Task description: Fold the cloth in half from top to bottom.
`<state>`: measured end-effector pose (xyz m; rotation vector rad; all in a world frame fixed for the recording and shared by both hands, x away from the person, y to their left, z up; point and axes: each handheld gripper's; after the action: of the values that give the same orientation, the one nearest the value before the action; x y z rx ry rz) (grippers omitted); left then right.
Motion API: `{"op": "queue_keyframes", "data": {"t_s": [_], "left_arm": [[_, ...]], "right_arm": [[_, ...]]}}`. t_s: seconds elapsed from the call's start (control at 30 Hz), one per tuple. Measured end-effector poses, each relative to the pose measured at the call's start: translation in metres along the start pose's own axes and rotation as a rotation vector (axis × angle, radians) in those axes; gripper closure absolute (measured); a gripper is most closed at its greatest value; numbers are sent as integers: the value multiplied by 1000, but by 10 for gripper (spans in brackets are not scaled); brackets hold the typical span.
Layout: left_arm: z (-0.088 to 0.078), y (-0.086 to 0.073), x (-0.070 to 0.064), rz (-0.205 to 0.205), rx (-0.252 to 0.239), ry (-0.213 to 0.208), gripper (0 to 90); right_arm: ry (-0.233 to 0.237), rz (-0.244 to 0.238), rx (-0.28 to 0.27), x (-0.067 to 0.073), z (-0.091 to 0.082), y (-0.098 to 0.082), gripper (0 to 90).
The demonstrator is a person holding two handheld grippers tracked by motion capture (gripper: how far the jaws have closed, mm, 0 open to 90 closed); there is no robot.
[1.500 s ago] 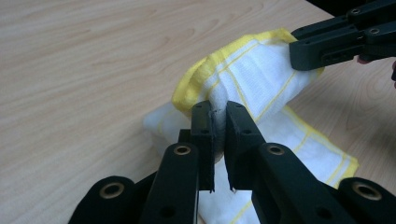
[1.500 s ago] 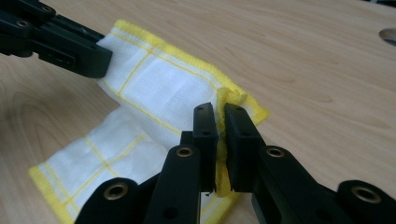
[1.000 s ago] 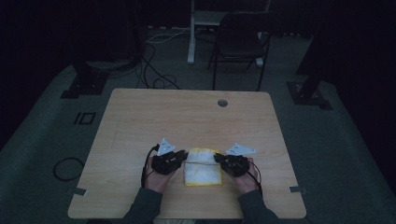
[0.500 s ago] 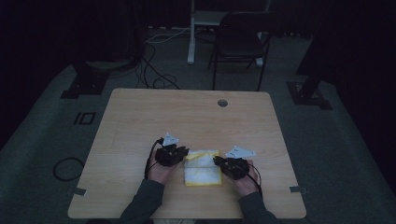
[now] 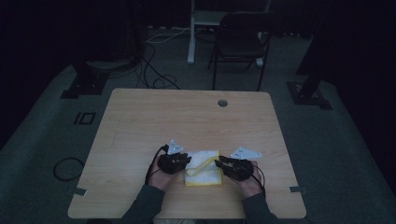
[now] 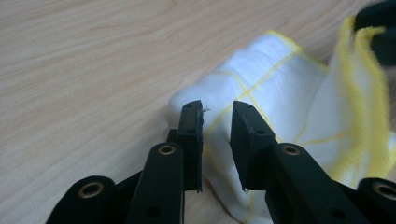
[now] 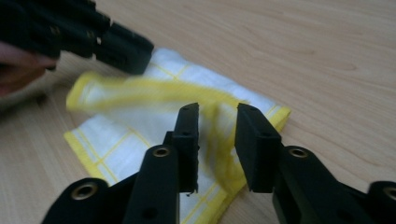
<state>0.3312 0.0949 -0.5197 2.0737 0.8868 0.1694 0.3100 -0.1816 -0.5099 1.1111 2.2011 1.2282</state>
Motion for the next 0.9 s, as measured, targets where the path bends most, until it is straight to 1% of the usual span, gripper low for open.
{"op": "queue_keyframes", "data": {"t_s": [0.03, 0.07, 0.1, 0.2, 0.27, 0.3, 0.37, 0.43, 0.47, 0.5, 0.67, 0.73, 0.77, 0.8, 0.9], "left_arm": [[0, -4, -2, 9, 6, 9, 735], [0, -4, -2, 9, 6, 9, 733], [-1, -7, -5, 19, 8, 11, 733], [-2, -13, -13, 51, 22, 26, 724], [-3, -16, -18, 71, 24, 32, 717], [-5, -19, -22, 88, 28, 34, 717], [-6, -20, -23, 93, 29, 35, 716], [-9, -24, -28, 114, 32, 35, 712], [-9, -24, -28, 114, 32, 35, 710], [-12, -28, -31, 119, 36, 33, 709], [-17, -38, -34, 121, 48, 20, 706], [-17, -38, -34, 121, 48, 20, 705], [-19, -41, -34, 121, 52, 20, 705], [-20, -44, -33, 117, 55, 23, 698], [-22, -45, -31, 108, 50, 27, 698]], "right_arm": [[3, 4, -21, -2, -4, 1, 656], [3, 4, -21, -2, -4, 1, 656], [-1, 14, -46, -6, -8, 1, 641], [-11, 29, -77, -10, -14, 2, 631], [-19, 34, -83, -12, -15, 2, 623], [-25, 37, -83, -14, -15, 2, 622], [-31, 43, -78, -16, -15, 0, 619], [-36, 46, -72, -18, -14, -1, 610], [-36, 46, -72, -18, -14, -1, 610], [-50, 50, -62, -20, -13, -3, 603], [-72, 74, -44, -28, -9, -9, 582], [-76, 80, -40, -29, -9, -9, 579], [-76, 80, -40, -29, -9, -9, 579], [-93, 100, -34, -35, -7, -14, 578], [-108, 119, -20, -40, -6, -18, 577]]}}
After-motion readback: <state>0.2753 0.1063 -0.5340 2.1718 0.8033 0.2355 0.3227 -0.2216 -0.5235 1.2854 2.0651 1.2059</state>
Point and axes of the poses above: each handheld gripper's, and its own axes: z roughly forward along the jaws, y roughly out of its top, x roughly to its left, and after that the axes turned 8 degrees about -y, right-handed
